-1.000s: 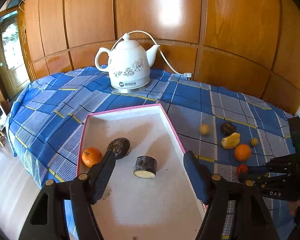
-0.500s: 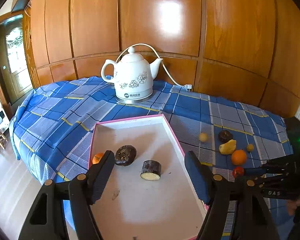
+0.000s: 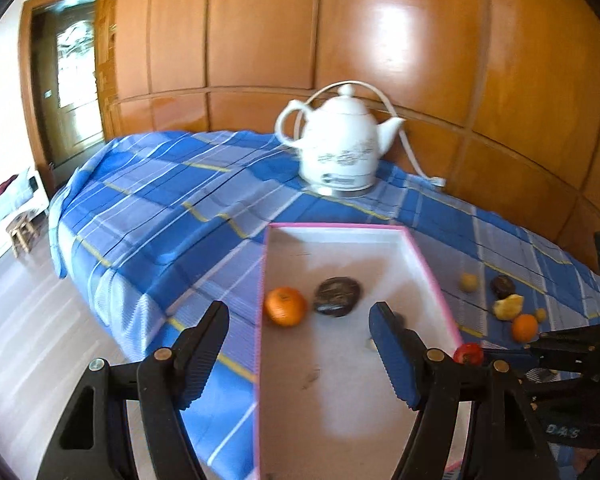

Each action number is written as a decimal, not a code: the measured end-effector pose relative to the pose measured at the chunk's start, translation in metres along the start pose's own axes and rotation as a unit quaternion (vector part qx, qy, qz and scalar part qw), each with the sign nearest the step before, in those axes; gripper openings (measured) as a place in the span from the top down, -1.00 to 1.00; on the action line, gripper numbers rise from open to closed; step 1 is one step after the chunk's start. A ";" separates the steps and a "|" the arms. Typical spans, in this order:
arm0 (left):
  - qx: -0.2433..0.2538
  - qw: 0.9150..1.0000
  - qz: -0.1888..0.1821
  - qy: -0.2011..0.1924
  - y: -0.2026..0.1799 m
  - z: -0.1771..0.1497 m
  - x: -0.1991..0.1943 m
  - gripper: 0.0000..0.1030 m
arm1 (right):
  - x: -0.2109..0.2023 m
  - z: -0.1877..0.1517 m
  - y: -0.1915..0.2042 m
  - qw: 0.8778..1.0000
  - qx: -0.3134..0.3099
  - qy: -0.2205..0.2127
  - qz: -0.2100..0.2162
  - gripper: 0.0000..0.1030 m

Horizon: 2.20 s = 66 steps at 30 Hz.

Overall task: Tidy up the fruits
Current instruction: 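Carry the tomato into the pink tray and open the right tool, then withdraw the right tool from the tray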

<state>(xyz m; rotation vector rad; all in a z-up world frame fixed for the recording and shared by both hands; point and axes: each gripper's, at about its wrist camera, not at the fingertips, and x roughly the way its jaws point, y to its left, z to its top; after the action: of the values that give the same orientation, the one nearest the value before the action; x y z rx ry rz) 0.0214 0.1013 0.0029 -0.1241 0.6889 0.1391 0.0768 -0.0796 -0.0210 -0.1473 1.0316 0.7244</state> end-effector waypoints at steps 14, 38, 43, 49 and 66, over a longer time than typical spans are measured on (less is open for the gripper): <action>-0.005 1.000 -0.001 0.012 0.009 -0.008 0.006 -0.42 | 0.016 0.007 0.005 1.000 0.011 0.005 -0.024 0.39; 0.055 0.998 -0.029 0.012 -0.034 -0.011 -0.004 -0.42 | -0.052 -0.020 -0.025 0.995 0.008 -0.046 -0.085 0.37; 0.060 0.997 -0.033 0.017 -0.039 -0.013 -0.003 -0.42 | -0.060 -0.025 -0.036 0.994 0.013 -0.047 -0.101 0.37; 0.069 0.997 -0.036 0.021 -0.045 -0.015 -0.002 -0.42 | -0.071 -0.032 -0.055 0.991 0.027 -0.049 -0.119 0.37; 0.098 0.993 -0.048 0.038 -0.067 -0.019 0.006 -0.42 | -0.110 -0.059 -0.141 0.975 0.089 -0.051 -0.200 0.34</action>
<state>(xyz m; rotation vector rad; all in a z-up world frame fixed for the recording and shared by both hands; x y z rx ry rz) 0.0256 0.0332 -0.0113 0.0271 0.7666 -0.0263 0.0869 -0.2654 0.0079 -0.1549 0.9271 0.2699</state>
